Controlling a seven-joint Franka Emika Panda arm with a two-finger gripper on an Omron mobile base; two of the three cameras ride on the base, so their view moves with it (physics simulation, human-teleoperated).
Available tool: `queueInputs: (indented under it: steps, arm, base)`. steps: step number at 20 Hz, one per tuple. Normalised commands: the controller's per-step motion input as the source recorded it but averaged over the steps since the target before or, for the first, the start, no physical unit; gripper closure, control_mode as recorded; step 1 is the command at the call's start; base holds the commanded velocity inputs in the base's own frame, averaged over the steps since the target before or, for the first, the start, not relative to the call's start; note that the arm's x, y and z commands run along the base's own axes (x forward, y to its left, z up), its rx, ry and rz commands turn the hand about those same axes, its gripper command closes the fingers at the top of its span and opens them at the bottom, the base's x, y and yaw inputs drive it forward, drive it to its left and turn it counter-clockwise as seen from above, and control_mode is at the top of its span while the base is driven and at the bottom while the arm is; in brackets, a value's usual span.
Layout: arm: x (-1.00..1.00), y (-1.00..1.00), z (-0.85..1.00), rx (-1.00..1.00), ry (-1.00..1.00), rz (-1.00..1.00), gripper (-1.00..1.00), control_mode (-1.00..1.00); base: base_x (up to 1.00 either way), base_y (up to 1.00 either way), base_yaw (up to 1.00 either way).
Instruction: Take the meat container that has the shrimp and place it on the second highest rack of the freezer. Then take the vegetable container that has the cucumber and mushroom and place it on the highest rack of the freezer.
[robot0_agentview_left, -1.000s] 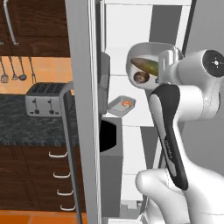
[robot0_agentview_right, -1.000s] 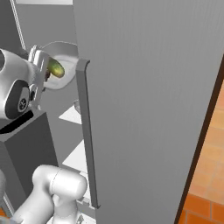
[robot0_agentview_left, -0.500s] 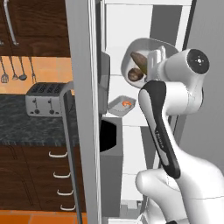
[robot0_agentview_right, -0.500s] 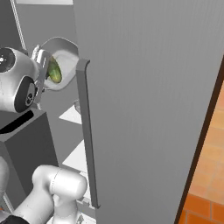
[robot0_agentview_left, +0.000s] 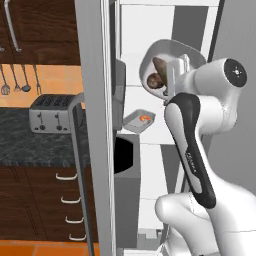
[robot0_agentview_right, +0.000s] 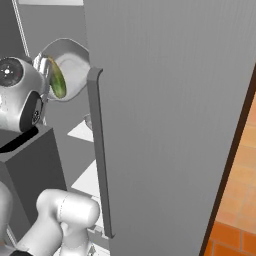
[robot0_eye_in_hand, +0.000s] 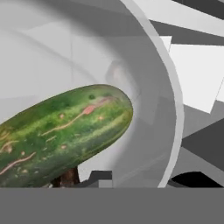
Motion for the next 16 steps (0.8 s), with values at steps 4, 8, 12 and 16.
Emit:
queueInputs:
  steps: [4, 8, 12, 16]
  arm:
    - [-0.15, 0.12, 0.02, 0.0, 0.0, 0.08, 1.0, -1.0]
    - [-0.01, -0.01, 0.06, 0.0, 0.0, 0.04, 1.0, -1.0]
    - [0.37, -0.18, 0.33, 0.0, 0.0, 0.0, 1.0, -1.0]
    - [0.32, -0.37, 0.31, 0.0, 0.0, -0.08, 1.0, -1.0]
  base:
    - [0.0, 0.0, 0.0]
    - [0.0, 0.0, 0.0]
    - [0.0, 0.0, 0.0]
    - [0.0, 0.0, 0.0]
